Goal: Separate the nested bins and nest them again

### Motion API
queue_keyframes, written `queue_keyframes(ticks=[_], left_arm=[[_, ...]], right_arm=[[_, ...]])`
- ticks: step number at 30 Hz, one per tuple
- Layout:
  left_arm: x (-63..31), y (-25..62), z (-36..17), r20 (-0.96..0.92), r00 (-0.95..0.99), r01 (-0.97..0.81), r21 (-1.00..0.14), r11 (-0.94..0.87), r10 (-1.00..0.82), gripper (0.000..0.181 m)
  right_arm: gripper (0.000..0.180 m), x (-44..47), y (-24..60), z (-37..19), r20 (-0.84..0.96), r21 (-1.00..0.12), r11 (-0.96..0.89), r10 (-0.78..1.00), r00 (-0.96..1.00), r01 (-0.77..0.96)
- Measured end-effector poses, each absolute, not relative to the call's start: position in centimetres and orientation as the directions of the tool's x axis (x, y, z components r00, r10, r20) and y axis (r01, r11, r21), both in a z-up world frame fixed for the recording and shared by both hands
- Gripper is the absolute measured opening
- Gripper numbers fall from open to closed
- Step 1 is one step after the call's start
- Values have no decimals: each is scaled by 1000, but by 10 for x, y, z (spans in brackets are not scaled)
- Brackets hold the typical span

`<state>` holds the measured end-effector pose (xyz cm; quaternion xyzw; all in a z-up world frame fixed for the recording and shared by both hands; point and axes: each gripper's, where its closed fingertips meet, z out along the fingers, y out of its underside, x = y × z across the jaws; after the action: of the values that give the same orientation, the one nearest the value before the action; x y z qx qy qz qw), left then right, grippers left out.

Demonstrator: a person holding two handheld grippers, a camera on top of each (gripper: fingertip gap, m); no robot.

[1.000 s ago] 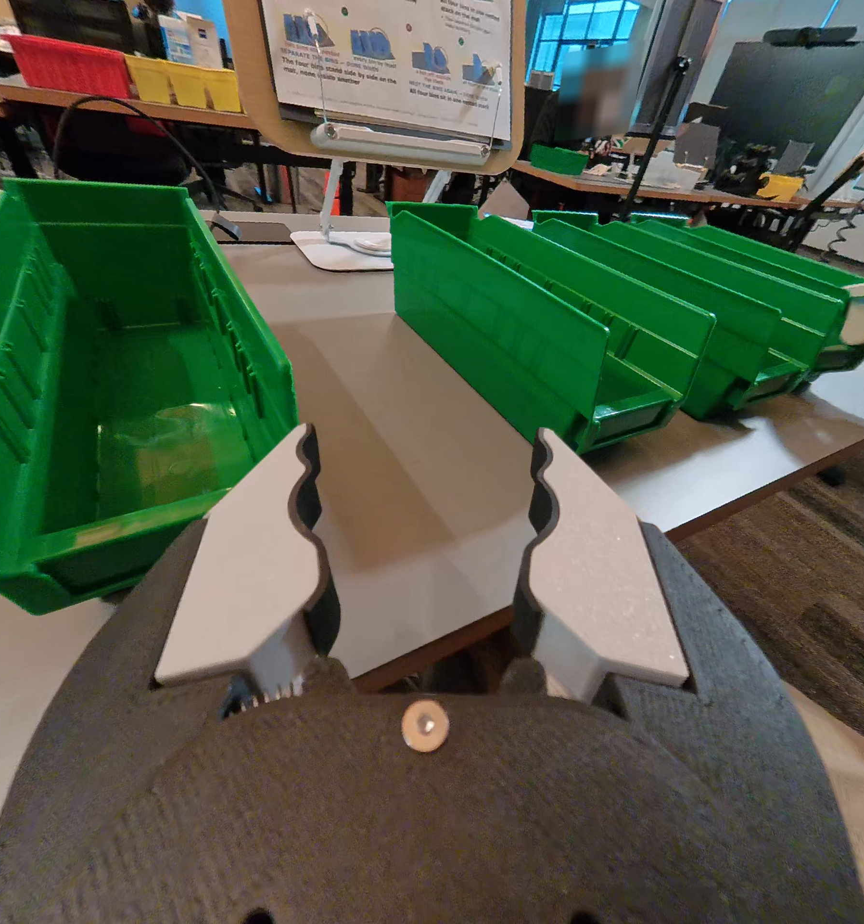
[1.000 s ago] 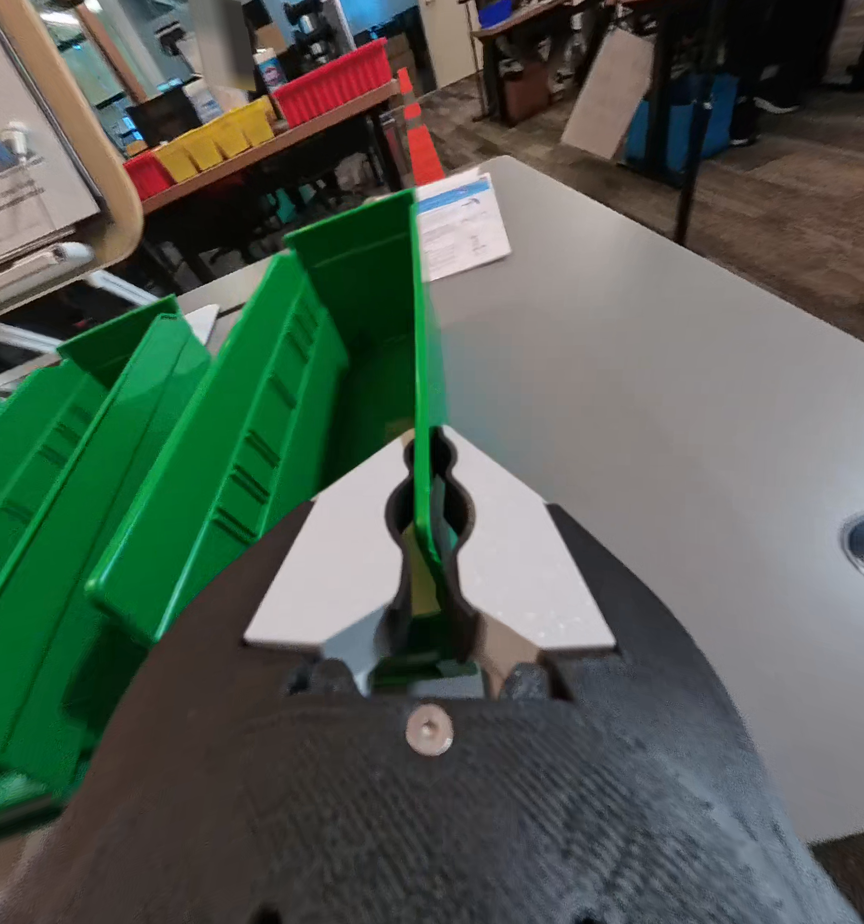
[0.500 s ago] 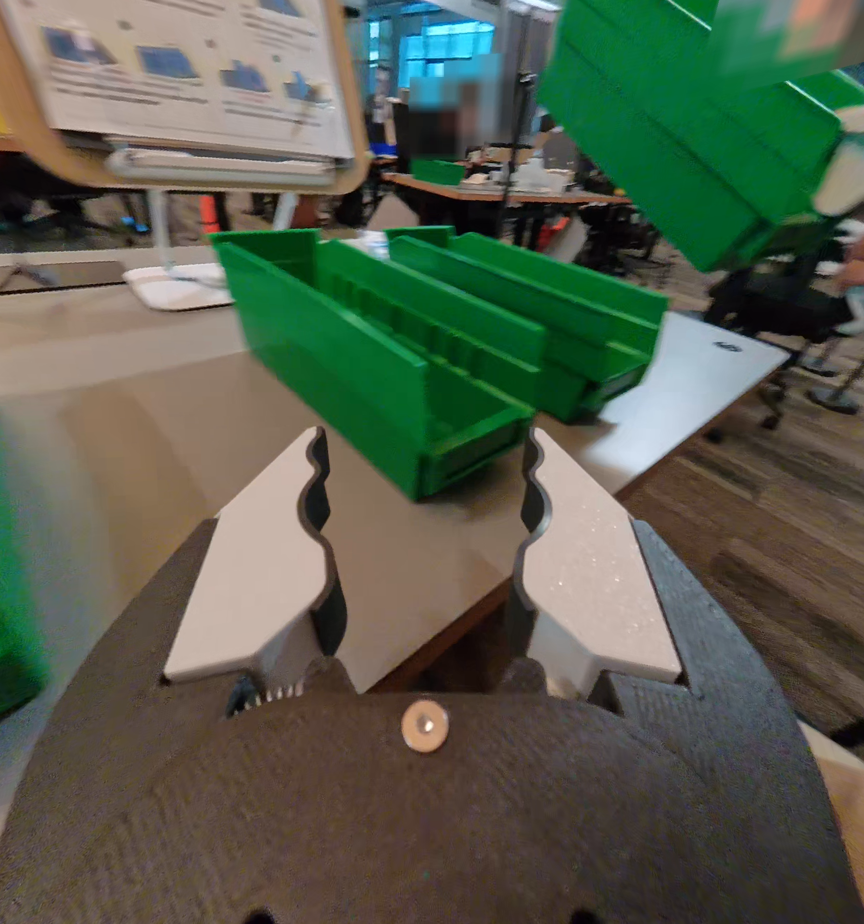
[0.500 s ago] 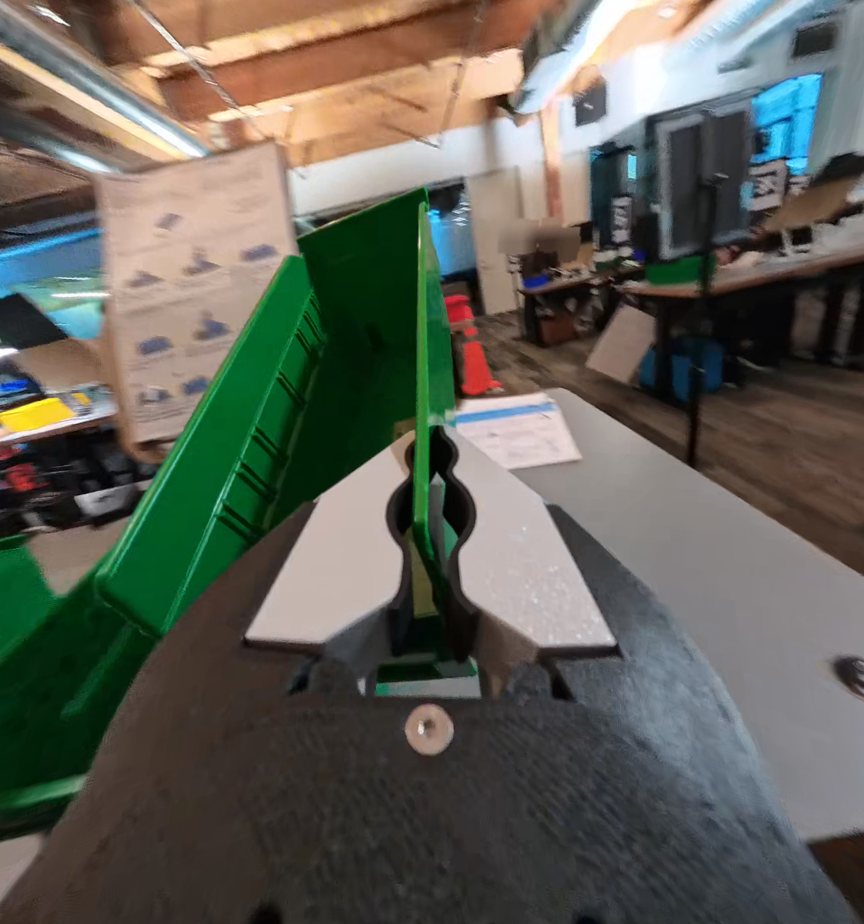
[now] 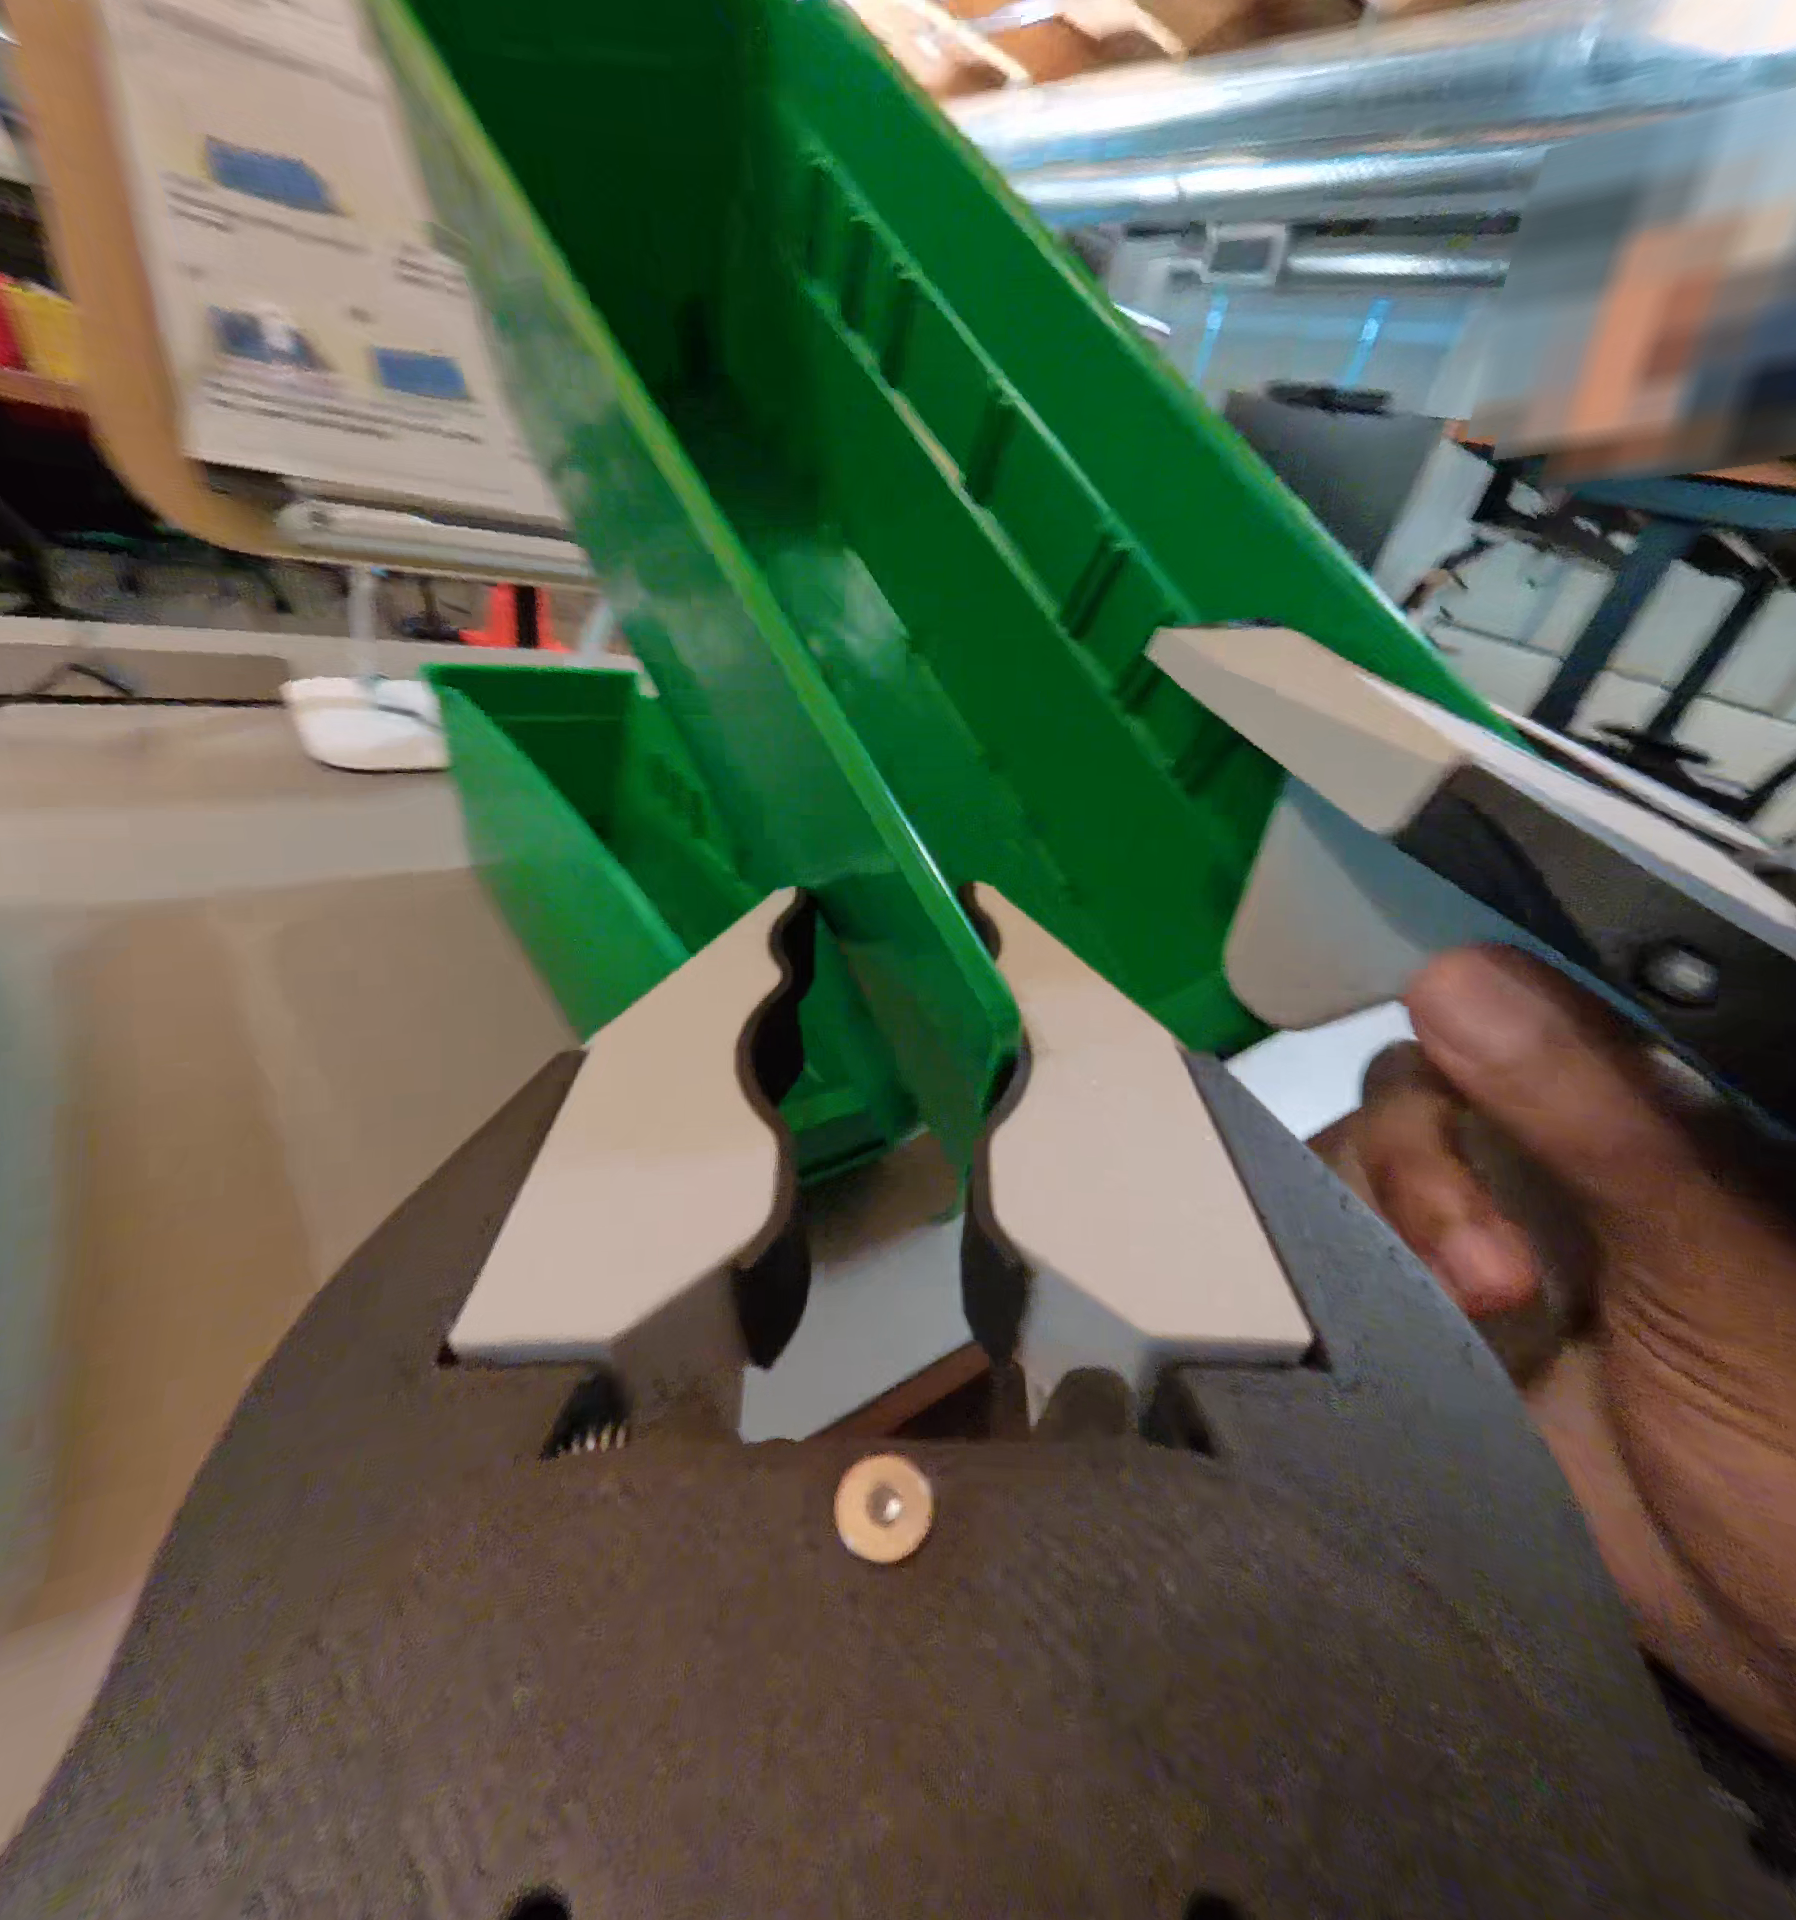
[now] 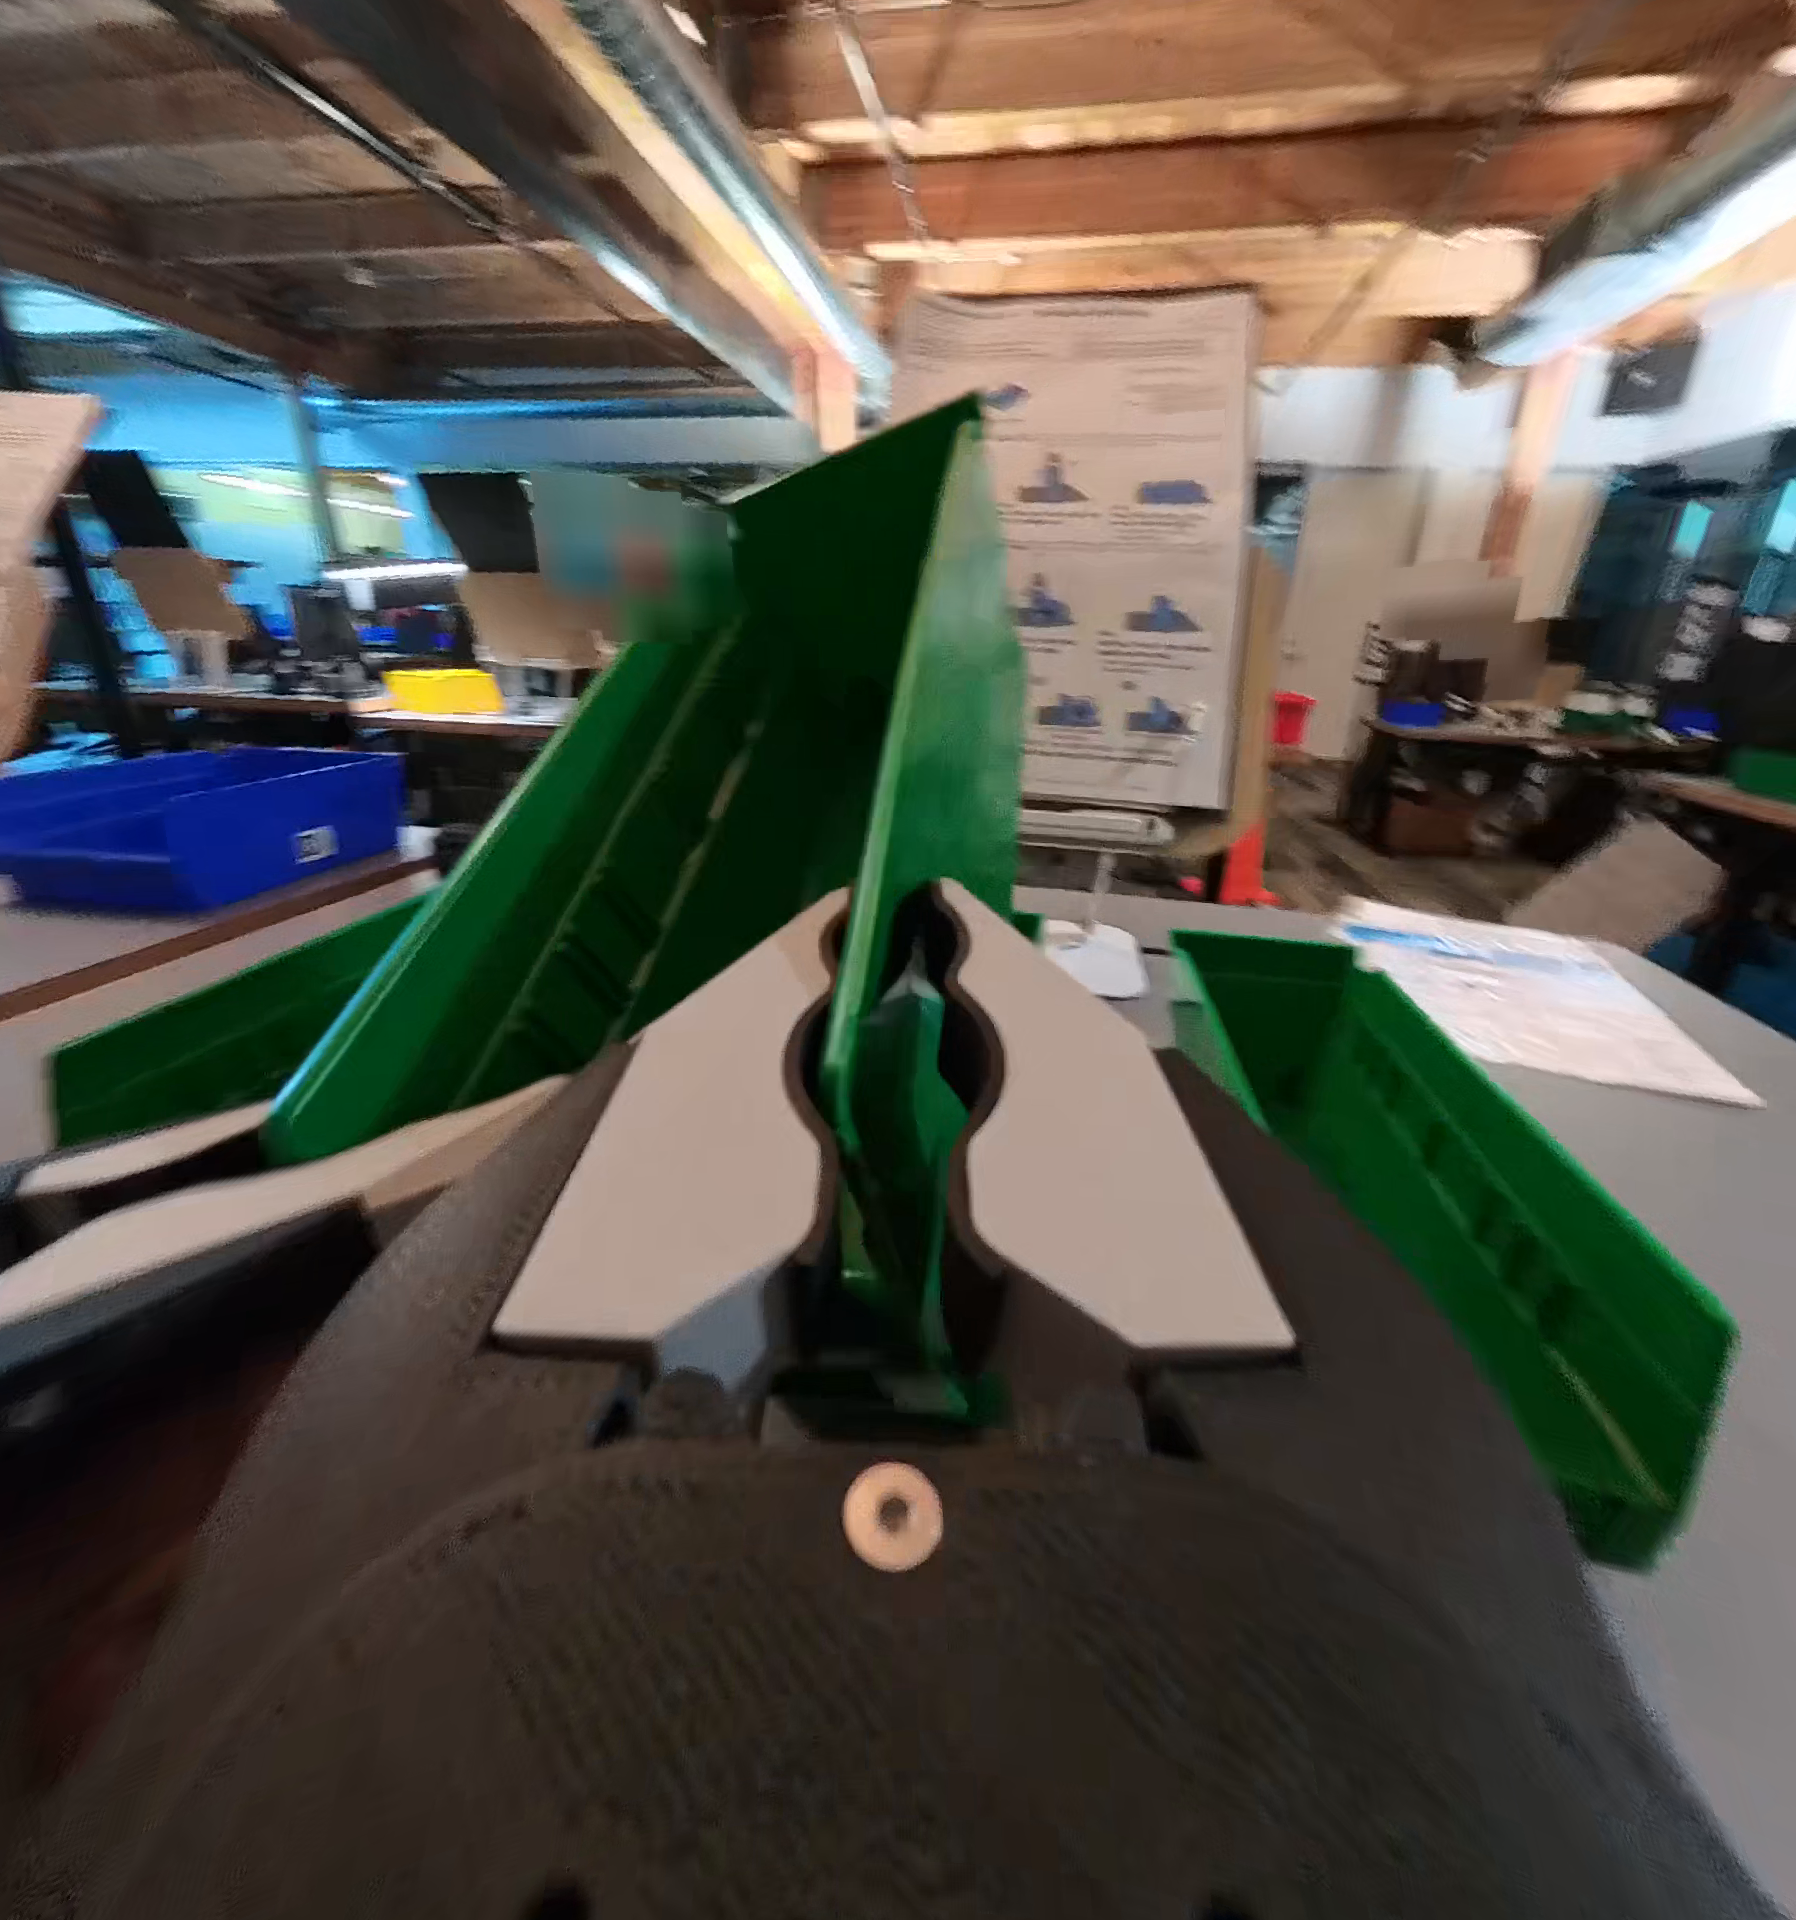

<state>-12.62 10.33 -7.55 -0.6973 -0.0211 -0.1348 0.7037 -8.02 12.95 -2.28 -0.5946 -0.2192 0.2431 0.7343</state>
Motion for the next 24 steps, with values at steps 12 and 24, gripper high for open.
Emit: queue_keyframes(ticks=[12, 24], left_arm=[[-271, 69, -34, 296, 954, 283, -944, 168, 56, 0], [-415, 43, -71, 422, 852, 449, -893, -19, 311, 1]], right_arm=[[46, -174, 42, -21, 272, -931, 354, 838, 472, -93], [36, -185, 59, -118, 95, -995, 77, 916, 390, 61]])
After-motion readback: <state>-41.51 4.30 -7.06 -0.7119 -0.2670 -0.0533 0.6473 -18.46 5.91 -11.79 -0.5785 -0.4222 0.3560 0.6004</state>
